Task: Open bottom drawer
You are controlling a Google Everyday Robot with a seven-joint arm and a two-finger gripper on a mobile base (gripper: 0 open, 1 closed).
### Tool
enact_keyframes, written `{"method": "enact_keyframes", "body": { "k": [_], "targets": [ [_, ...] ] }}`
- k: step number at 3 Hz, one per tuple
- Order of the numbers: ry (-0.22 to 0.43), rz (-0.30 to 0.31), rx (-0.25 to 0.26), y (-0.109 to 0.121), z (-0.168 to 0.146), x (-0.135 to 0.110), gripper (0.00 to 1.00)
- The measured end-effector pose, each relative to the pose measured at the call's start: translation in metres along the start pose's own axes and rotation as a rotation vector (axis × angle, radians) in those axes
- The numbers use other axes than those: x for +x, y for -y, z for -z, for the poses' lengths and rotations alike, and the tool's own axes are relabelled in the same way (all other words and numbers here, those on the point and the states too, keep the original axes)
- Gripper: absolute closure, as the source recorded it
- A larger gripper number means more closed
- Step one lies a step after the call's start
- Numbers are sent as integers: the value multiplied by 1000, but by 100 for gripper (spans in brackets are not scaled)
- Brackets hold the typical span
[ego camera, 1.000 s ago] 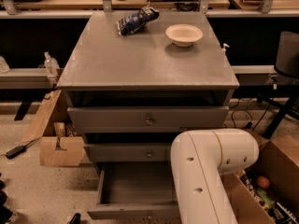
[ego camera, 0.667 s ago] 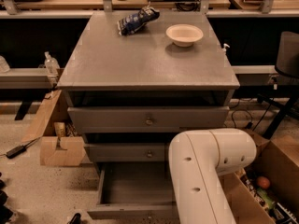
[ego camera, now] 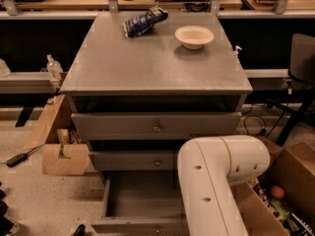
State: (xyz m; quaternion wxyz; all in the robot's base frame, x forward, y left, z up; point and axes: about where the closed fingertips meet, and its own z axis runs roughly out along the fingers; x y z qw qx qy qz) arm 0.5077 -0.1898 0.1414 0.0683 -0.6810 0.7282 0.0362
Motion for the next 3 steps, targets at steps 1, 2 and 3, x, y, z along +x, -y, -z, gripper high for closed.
{"method": "enact_keyframes", "body": {
  "k": [1, 2, 3],
  "targets": [
    [-1, -1, -1, -1, 0, 0, 100],
    [-5, -5, -5, -6, 1, 1, 100],
    [-5, -5, -5, -5, 1, 1, 100]
  ]
}}
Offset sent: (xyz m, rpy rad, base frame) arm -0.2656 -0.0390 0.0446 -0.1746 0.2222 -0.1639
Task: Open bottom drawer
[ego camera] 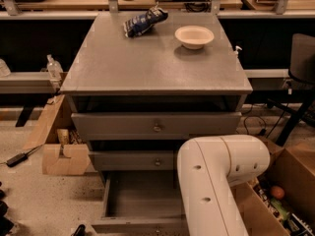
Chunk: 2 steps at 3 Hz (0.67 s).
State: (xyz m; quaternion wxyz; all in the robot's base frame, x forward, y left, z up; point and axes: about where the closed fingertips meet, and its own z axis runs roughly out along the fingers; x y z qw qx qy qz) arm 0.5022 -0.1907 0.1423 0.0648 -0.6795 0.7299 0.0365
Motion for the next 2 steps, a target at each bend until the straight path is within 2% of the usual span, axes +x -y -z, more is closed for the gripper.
{"method": "enact_keyframes", "body": {
  "k": [1, 2],
  "targets": [
    [0, 0, 0, 0, 0, 0, 100],
    [0, 0, 0, 0, 0, 0, 81]
  ]
}}
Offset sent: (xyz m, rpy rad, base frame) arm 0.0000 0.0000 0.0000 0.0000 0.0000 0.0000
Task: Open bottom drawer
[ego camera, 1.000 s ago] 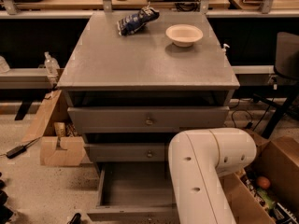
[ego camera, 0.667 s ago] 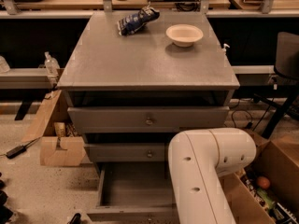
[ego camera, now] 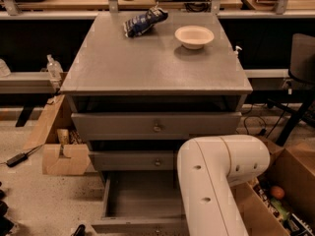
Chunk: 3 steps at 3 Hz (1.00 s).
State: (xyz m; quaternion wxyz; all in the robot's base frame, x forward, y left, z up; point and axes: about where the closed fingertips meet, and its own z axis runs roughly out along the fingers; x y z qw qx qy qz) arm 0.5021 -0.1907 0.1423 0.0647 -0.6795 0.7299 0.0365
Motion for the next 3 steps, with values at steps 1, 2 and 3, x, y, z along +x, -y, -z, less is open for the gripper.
{"method": "enact_keyframes", "body": {
  "k": [1, 2, 3],
  "targets": [
    [0, 0, 0, 0, 0, 0, 58],
    [0, 0, 0, 0, 0, 0, 27],
    [0, 0, 0, 4, 0, -1, 4]
  ]
}}
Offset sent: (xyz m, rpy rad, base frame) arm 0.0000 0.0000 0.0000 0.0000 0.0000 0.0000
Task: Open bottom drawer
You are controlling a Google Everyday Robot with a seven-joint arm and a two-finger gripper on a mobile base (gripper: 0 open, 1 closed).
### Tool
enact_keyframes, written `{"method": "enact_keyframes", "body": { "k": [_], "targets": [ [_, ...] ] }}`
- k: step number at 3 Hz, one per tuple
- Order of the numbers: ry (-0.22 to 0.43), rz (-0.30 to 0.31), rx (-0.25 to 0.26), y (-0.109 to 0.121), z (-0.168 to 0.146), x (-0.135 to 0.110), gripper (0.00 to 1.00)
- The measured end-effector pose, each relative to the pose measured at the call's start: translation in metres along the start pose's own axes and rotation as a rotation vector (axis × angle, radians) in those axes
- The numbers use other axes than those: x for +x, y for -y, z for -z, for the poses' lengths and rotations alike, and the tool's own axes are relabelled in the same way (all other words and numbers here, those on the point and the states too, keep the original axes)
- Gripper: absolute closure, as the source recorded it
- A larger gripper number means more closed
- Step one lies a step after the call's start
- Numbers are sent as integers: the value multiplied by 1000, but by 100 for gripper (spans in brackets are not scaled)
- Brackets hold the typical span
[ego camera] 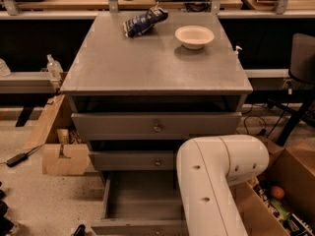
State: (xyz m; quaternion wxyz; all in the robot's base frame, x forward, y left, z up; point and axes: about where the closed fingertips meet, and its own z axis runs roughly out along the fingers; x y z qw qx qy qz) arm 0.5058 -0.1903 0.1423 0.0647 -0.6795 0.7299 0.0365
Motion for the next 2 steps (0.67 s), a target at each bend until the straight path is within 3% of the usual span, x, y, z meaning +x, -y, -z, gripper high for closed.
{"method": "enact_keyframes", "body": {
  "k": [2],
  "targets": [
    [0, 0, 0, 7, -1, -1, 0]
  ]
}}
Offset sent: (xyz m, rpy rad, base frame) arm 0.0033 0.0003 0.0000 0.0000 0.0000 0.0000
